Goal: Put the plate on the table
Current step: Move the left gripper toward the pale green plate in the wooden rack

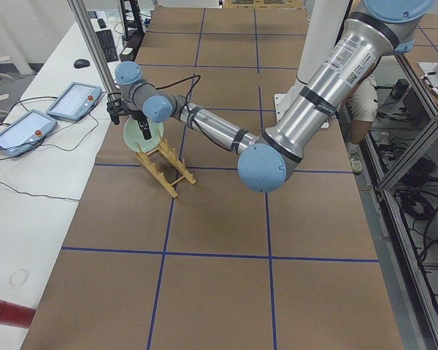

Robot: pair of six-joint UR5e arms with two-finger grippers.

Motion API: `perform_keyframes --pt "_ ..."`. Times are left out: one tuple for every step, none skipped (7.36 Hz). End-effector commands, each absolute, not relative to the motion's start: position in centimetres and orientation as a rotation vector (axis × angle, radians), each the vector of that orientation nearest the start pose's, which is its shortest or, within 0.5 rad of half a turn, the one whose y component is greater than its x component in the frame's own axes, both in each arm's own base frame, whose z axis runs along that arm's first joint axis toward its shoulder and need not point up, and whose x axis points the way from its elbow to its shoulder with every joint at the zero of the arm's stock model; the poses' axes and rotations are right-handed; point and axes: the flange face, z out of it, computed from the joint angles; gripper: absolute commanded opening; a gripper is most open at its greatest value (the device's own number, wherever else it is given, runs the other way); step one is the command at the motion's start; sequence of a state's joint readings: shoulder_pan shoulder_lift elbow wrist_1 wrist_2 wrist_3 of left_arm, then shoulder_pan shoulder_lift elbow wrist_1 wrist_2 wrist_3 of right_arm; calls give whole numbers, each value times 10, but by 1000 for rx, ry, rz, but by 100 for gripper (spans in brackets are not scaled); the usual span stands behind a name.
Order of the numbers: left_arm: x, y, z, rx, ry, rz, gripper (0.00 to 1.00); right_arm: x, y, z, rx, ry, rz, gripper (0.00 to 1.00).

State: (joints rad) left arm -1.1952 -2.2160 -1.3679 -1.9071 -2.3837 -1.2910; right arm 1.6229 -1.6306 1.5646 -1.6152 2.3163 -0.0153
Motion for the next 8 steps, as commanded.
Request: perform_keyframes --pt "208 -708 299 -4 1150 -700 100 89 -453 696 -80 -748 76 100" --pt "213 -707 295 71 1230 -782 100 89 -453 696 -80 -748 76 100" --pt "213 -703 300 94 1316 -860 100 89 -453 696 -80 -748 76 100" --pt "222 -698 303 141 1366 -922 100 89 -453 696 -80 -748 76 100" --pt "241 -691 310 131 1366 -925 100 90 -454 696 -79 -748 76 100" --pt "242 -690 310 126 1367 -925 100 89 -453 696 -80 -748 76 100" --pt "250 -687 312 115 1364 -918 100 89 -453 696 -80 -748 76 100" --pt "250 -687 311 98 1371 -939 100 89 -453 696 -80 -748 76 100"
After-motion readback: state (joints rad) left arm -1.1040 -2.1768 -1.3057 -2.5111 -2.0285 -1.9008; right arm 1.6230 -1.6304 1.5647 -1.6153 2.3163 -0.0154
